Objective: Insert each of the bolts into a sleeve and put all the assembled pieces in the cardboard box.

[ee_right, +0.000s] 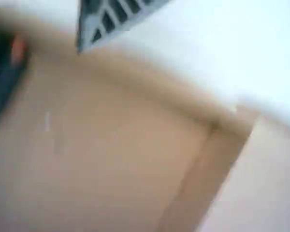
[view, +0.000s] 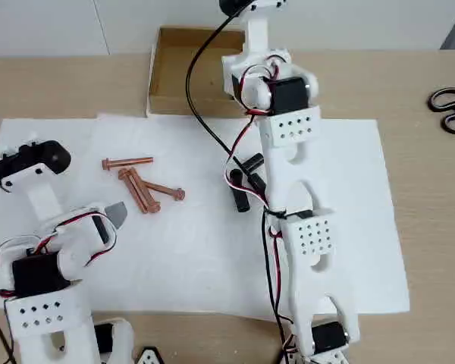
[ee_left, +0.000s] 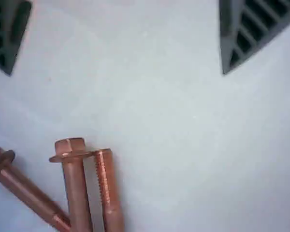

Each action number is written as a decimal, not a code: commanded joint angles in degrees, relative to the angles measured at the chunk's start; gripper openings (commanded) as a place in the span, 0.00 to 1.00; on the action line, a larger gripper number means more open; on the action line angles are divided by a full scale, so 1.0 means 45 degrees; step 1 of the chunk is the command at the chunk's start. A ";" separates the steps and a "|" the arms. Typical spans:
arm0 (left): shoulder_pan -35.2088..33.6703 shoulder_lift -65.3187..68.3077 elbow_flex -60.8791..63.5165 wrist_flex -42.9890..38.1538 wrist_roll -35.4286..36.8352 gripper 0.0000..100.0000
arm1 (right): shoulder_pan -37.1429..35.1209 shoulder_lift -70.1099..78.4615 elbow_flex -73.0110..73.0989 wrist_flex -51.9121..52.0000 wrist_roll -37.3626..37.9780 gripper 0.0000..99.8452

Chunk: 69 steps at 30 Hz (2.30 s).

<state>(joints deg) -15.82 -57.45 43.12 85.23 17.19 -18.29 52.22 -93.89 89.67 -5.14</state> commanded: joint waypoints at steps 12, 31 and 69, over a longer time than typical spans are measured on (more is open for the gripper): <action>0.0020 -0.0156 -0.0615 0.0039 -0.0137 0.26 | 0.0498 -0.3897 -0.0137 0.1690 -0.0020 0.22; 0.0020 -0.0156 -0.0557 0.0020 -0.0117 0.26 | -0.0694 -1.1692 1.4984 0.1280 -0.0137 0.22; -0.0039 -0.0156 -0.0537 -0.0020 -0.0078 0.26 | -0.2393 -1.0696 2.3912 -0.6554 -0.0117 0.22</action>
<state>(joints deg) -15.82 -57.45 43.12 85.32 17.19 -28.75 3.52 14.15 60.92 -5.14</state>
